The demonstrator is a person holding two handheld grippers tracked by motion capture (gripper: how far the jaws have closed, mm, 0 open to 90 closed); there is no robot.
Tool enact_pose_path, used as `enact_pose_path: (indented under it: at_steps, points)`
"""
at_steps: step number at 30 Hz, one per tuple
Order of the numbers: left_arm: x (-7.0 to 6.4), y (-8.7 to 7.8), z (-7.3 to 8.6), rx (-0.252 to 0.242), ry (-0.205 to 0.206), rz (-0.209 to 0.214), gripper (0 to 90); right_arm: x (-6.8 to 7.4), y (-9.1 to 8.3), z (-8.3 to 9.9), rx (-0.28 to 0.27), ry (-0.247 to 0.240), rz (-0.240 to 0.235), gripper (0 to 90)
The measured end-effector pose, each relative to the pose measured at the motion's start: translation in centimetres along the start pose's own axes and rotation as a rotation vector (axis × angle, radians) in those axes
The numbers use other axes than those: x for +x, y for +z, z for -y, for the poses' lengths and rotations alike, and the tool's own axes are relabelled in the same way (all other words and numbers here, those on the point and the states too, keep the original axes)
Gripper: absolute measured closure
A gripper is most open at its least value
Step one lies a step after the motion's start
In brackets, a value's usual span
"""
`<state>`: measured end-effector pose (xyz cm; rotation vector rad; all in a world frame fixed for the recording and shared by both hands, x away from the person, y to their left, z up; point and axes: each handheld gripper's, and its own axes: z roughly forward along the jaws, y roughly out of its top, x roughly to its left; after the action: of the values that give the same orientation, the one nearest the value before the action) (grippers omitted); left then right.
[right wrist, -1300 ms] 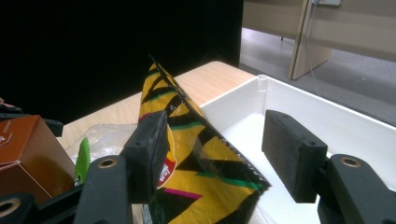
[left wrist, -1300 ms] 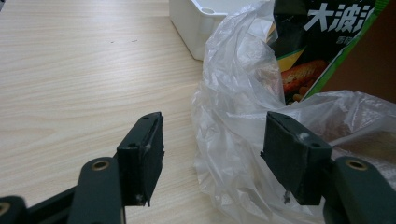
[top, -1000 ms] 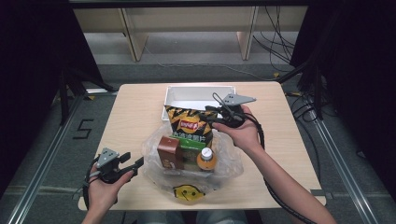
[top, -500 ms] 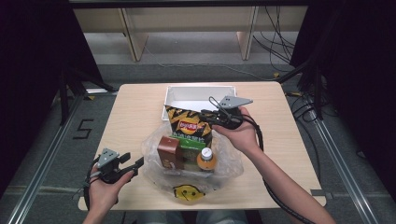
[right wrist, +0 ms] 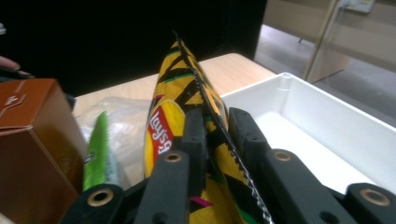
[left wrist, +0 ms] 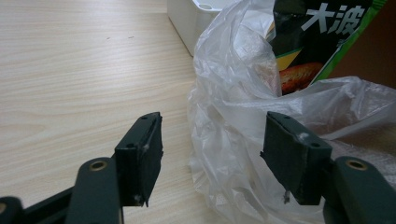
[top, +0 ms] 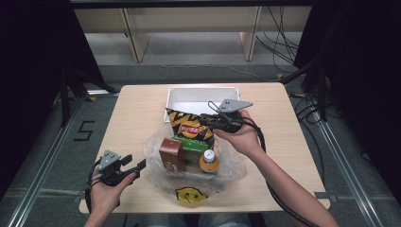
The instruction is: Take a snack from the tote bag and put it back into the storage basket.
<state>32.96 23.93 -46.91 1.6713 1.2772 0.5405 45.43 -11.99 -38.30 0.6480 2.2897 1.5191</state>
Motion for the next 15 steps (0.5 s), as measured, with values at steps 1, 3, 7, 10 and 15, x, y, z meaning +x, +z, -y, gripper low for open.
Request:
enact_pose_path:
  at_steps: [1,3,7,10,15]
  points:
    - [-0.01,-0.02,-0.01,-0.003,0.0,0.001,37.2,0.07,-0.06,-0.02,0.012,-0.004,-0.011,80.3]
    - [0.07,-0.05,-0.04,-0.002,0.004,0.0,37.4,-0.04,-0.1,0.01,0.005,-0.018,-0.005,83.1]
    - [0.12,-0.04,-0.02,-0.003,-0.005,-0.004,37.7,0.09,0.02,0.11,0.0,-0.018,-0.009,87.0]
    - [0.05,-0.01,0.0,0.0,-0.002,-0.003,37.8,0.09,0.0,0.08,0.005,-0.03,-0.01,87.9]
    - [0.0,-0.03,-0.03,-0.004,-0.001,-0.003,38.0,0.09,0.02,-0.02,-0.008,-0.05,-0.005,88.9]
